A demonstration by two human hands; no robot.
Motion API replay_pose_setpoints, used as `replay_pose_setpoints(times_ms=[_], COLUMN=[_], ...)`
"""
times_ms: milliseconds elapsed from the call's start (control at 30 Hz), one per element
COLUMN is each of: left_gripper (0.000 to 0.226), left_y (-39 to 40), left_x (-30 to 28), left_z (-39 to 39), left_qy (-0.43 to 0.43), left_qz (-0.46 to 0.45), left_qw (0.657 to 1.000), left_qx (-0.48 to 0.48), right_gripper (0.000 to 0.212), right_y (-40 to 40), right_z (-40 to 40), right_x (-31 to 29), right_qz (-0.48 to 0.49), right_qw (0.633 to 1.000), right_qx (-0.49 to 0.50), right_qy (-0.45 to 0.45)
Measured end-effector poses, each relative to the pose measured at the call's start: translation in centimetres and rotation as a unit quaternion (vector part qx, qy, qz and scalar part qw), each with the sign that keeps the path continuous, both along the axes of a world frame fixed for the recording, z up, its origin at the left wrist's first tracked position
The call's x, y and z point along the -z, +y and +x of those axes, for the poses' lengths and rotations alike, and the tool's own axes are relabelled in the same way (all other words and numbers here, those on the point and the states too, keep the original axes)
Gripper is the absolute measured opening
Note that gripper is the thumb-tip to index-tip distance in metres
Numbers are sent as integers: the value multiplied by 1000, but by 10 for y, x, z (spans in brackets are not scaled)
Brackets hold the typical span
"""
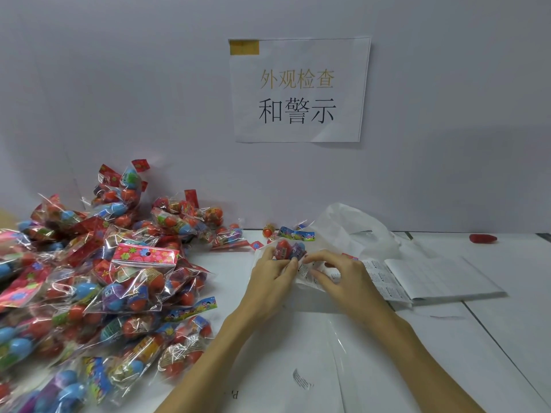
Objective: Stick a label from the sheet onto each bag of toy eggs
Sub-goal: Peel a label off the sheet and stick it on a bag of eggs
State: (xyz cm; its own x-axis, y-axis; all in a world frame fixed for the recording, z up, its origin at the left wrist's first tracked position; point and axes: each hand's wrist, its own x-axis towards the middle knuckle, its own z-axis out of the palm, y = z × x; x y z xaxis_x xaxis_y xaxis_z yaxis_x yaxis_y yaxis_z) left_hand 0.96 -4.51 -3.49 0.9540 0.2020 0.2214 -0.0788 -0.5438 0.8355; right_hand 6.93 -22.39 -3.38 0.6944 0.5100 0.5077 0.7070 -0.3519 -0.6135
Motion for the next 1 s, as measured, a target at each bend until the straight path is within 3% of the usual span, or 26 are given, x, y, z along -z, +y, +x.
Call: replay_pose_setpoints(times_ms=[167,233,333,400,500,633,700,800,867,1000], left_gripper=[39,44,61,48,23,38,44,56,62,33], left_y=[-1,0,-1,1,7,8,7,2,-2,-11], left_x=[-2,-4,-16,-21,-25,-29,-31,-31,-32,-36], left_z=[-2,-2,-5,-6,-9,-9,-10,-13,-14,-19], left_qy=[14,21,-1,-68,-135,-153,-146,-136,-136,-156], left_qz=[2,-6,-98,-174,-254,-319,-316,-281,-268,-299], left_qw=[1000,1000,995,981,955,935,937,948,950,938], left_qx=[2,-6,-32,-44,-65,-19,13,66,83,81], right_gripper=[15,14,10,5,8,12,14,28,38,44], right_y=[0,2,0,-5,-8,-1,2,6,9,13], right_z=[0,-2,-2,-2,-5,-14,-19,-25,-28,-32], right_x=[-1,-5,-16,-23,-30,-33,-34,-35,-34,-32], right_qz=[5,73,251,330,394,424,415,346,308,295], right_qw=[1000,995,952,913,855,813,830,907,935,947], right_qx=[22,15,18,31,16,-52,-60,-29,-16,-8], right_qy=[11,71,174,237,337,396,367,239,173,130])
